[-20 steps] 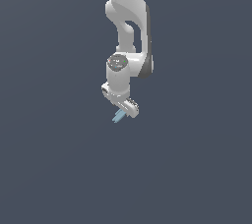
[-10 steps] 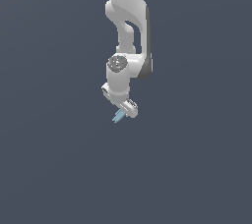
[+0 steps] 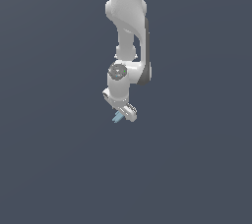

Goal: Pick up the object and move it to a goal position.

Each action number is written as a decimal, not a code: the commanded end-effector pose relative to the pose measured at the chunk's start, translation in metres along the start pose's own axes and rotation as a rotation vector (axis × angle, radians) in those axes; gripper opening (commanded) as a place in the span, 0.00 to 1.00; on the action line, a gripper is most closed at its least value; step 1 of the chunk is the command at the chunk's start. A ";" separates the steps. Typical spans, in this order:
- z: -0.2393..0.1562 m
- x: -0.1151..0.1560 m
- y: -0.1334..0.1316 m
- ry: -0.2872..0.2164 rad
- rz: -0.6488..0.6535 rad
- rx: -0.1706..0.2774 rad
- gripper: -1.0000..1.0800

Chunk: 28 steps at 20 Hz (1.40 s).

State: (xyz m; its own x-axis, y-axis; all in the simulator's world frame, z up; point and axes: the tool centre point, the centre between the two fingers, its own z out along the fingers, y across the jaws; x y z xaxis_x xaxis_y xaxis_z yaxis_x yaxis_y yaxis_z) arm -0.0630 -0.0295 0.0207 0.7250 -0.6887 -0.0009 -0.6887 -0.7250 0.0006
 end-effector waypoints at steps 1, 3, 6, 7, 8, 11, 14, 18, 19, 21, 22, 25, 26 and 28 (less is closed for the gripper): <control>0.008 0.000 0.000 0.001 0.001 0.001 0.96; 0.011 0.001 0.000 0.001 0.001 0.001 0.96; 0.012 0.001 -0.001 0.001 0.001 0.001 0.00; 0.012 0.001 -0.001 0.001 0.001 0.001 0.00; 0.012 0.001 -0.001 0.001 0.001 0.001 0.00; 0.012 0.001 -0.001 0.001 0.001 0.001 0.00; 0.012 0.001 -0.001 0.001 0.001 0.001 0.00; 0.010 0.001 0.001 0.000 0.002 0.001 0.00; 0.009 0.002 0.002 0.000 0.002 0.001 0.00; 0.005 0.004 0.006 0.000 0.002 0.001 0.00; 0.003 0.006 0.009 0.000 0.002 0.001 0.00; -0.008 0.014 0.020 0.000 0.002 0.001 0.00; -0.013 0.017 0.025 0.000 0.002 0.001 0.00; -0.024 0.025 0.037 0.000 0.002 0.001 0.00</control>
State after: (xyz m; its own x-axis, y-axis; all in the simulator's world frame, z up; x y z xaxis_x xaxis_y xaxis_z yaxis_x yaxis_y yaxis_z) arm -0.0687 -0.0629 0.0366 0.7246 -0.6892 -0.0017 -0.6892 -0.7246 0.0002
